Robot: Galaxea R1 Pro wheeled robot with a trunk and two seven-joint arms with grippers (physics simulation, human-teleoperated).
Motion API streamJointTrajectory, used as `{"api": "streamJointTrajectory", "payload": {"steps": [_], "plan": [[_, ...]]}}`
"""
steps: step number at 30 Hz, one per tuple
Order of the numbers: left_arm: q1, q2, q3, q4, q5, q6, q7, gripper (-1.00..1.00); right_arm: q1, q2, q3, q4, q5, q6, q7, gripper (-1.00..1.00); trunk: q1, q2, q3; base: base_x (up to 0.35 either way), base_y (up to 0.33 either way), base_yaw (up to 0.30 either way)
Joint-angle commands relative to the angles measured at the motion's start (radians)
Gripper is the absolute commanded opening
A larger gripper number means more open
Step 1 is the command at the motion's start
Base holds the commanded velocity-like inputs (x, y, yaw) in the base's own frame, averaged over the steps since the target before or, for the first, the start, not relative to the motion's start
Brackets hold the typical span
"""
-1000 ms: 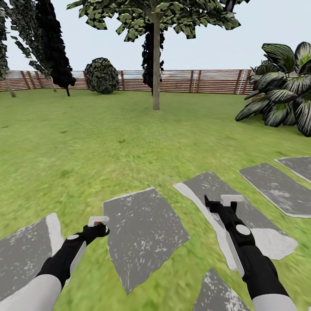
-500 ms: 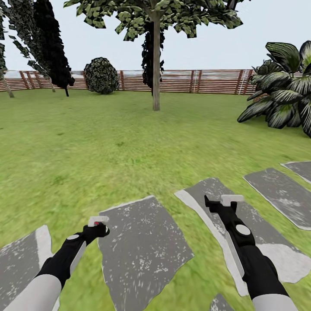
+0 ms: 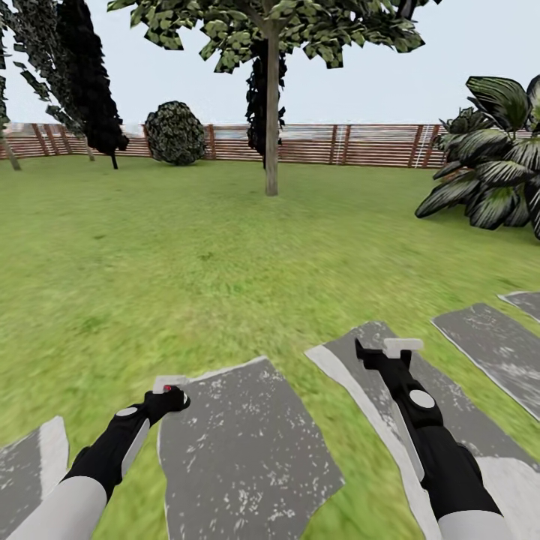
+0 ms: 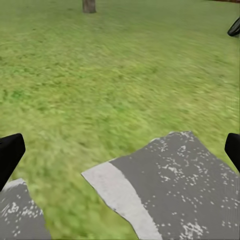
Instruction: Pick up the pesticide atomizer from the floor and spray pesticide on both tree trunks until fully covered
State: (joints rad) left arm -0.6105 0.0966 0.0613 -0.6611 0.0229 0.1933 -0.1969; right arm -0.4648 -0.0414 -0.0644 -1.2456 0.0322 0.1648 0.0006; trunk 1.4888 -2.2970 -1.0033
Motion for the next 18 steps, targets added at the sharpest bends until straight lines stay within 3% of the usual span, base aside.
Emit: {"api": "streamJointTrajectory", "payload": {"steps": [1,18], "plan": [[0.0,0.0,0.0,0.0,0.0,0.0,-0.001,-1.0,0.0,0.0,0.0,0.0,0.0,0.0,0.0,1.0,0.0,0.0,0.0,0.34,0.0,0.0],[0.0,0.0,0.0,0.0,0.0,0.001,-0.001,-1.0,0.0,0.0,0.0,0.0,0.0,0.0,0.0,1.0,0.0,0.0,0.0,0.34,0.0,0.0]]}}
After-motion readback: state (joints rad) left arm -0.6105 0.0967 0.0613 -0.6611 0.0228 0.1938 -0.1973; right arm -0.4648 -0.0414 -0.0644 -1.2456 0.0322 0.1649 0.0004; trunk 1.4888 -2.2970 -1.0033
